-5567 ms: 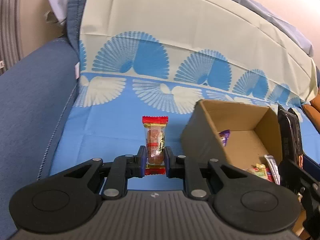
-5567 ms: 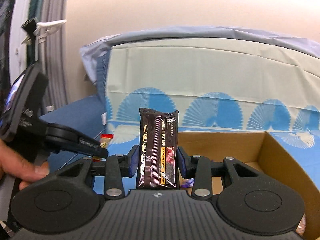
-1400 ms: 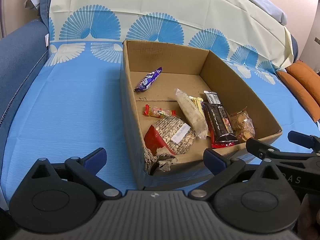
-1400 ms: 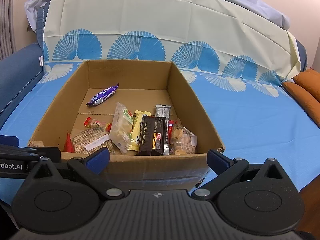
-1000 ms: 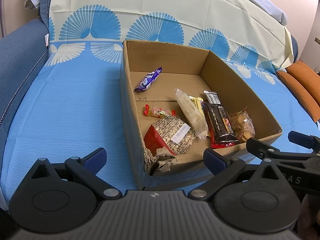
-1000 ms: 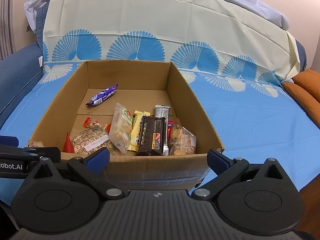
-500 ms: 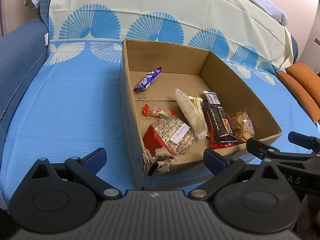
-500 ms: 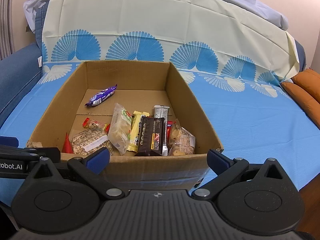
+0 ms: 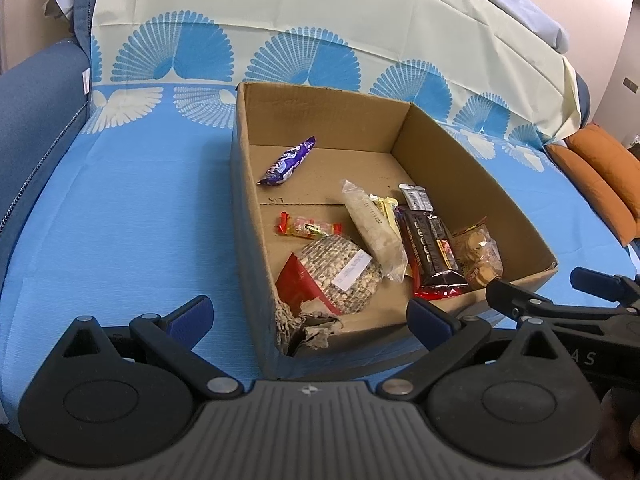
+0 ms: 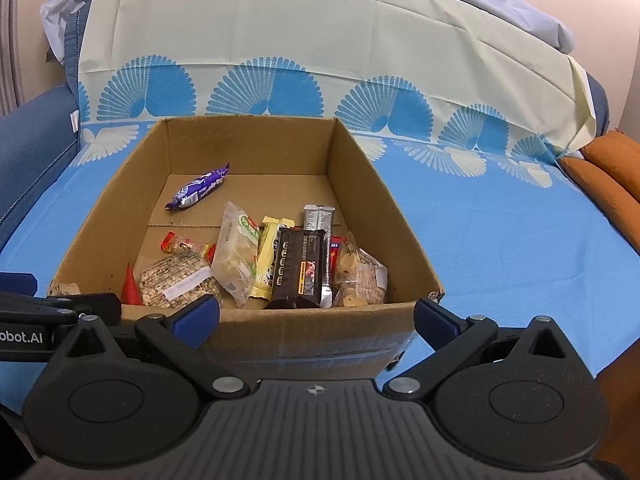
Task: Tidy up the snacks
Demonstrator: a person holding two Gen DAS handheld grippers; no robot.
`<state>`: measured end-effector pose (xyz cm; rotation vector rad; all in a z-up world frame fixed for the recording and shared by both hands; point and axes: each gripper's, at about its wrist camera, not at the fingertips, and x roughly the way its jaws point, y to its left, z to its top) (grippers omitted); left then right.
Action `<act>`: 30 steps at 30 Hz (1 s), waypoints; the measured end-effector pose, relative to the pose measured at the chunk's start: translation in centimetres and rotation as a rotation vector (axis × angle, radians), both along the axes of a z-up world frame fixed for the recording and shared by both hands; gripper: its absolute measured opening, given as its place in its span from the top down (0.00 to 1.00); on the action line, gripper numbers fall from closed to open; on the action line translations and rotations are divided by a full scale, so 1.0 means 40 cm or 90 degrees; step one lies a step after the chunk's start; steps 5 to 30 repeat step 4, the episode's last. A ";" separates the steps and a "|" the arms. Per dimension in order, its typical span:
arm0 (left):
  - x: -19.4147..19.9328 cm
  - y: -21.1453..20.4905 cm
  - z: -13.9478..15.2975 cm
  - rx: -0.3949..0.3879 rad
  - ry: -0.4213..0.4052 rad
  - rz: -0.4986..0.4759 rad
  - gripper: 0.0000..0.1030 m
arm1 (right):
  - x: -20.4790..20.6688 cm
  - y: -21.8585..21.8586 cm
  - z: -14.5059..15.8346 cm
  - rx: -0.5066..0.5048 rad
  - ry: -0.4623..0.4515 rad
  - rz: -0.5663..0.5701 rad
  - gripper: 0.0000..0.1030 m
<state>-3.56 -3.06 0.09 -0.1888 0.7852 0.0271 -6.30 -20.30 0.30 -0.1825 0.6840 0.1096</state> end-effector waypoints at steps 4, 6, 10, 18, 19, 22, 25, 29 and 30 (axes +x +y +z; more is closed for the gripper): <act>-0.002 -0.008 0.005 0.002 -0.018 -0.015 0.00 | 0.004 -0.005 -0.001 0.010 0.004 -0.005 0.01; -0.002 -0.008 0.005 0.002 -0.018 -0.015 0.00 | 0.004 -0.005 -0.001 0.010 0.004 -0.005 0.01; -0.002 -0.008 0.005 0.002 -0.018 -0.015 0.00 | 0.004 -0.005 -0.001 0.010 0.004 -0.005 0.01; -0.002 -0.008 0.005 0.002 -0.018 -0.015 0.00 | 0.004 -0.005 -0.001 0.010 0.004 -0.005 0.01; -0.002 -0.008 0.005 0.002 -0.018 -0.015 0.00 | 0.004 -0.005 -0.001 0.010 0.004 -0.005 0.01; -0.002 -0.008 0.005 0.002 -0.018 -0.015 0.00 | 0.004 -0.005 -0.001 0.010 0.004 -0.005 0.01; -0.002 -0.008 0.005 0.002 -0.018 -0.015 0.00 | 0.004 -0.005 -0.001 0.010 0.004 -0.005 0.01; -0.002 -0.008 0.005 0.002 -0.018 -0.015 0.00 | 0.004 -0.005 -0.001 0.010 0.004 -0.005 0.01; -0.002 -0.008 0.005 0.002 -0.018 -0.015 0.00 | 0.004 -0.005 -0.001 0.010 0.004 -0.005 0.01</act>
